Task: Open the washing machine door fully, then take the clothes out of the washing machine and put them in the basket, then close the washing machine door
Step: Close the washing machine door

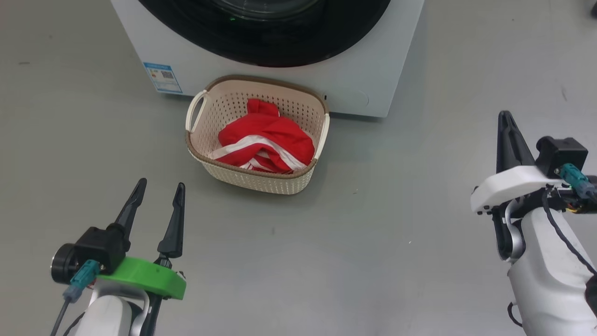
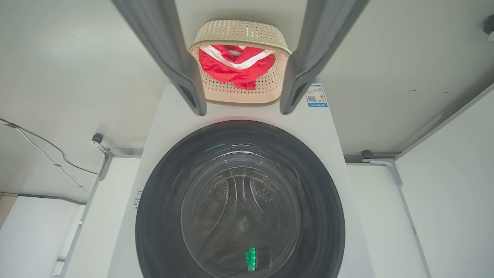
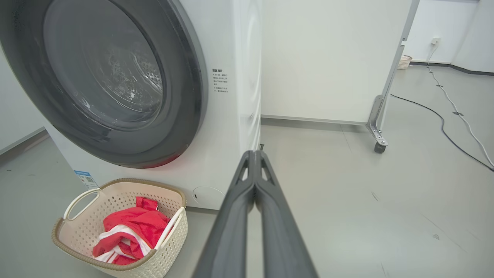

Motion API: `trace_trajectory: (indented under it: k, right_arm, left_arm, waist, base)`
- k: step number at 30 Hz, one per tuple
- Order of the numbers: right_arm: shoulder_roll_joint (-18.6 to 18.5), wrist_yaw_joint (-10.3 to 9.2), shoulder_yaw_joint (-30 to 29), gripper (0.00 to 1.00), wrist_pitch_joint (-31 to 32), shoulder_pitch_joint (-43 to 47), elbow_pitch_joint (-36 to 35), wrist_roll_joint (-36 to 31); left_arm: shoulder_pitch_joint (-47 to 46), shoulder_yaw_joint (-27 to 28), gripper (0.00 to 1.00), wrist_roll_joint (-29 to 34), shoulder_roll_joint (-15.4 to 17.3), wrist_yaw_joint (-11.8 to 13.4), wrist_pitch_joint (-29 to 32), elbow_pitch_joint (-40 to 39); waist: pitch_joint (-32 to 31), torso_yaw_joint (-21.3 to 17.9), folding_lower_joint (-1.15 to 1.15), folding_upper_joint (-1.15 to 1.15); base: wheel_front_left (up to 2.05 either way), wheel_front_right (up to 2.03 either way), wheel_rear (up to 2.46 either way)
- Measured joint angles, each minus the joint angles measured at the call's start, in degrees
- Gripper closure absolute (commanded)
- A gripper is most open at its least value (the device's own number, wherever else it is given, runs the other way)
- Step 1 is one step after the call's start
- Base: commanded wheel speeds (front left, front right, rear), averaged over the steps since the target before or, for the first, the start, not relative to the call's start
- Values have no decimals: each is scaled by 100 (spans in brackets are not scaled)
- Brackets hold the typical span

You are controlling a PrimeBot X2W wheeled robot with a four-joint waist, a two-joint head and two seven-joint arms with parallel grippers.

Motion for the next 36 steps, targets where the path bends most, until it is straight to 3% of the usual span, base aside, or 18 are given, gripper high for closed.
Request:
trace_trajectory:
  k: [15,17,18,36]
  right_arm:
    - [178,2,-229,100,1,1651,-877,53]
    - [212,7,-211,51,1,1828,-1001,51]
    - [222,7,-215,0,1,1907,-1084,51]
    - [272,60,-253,0,0,2637,-1945,-25]
  left_arm:
    - [790,75,0,91,-12,0,0,19]
    - [890,78,0,93,-13,0,0,12]
    - [934,68,0,100,-13,-1,0,2]
    - [1140,29,0,257,-75,-1,1,-201]
  waist:
    - [-1044,-509,0,0]
    - [-1136,-563,0,0]
    - [-1174,-591,0,0]
    - [-1342,-666,0,0]
  base:
    - [0,0,0]
    - [0,0,0]
    - [0,0,0]
    - [0,0,0]
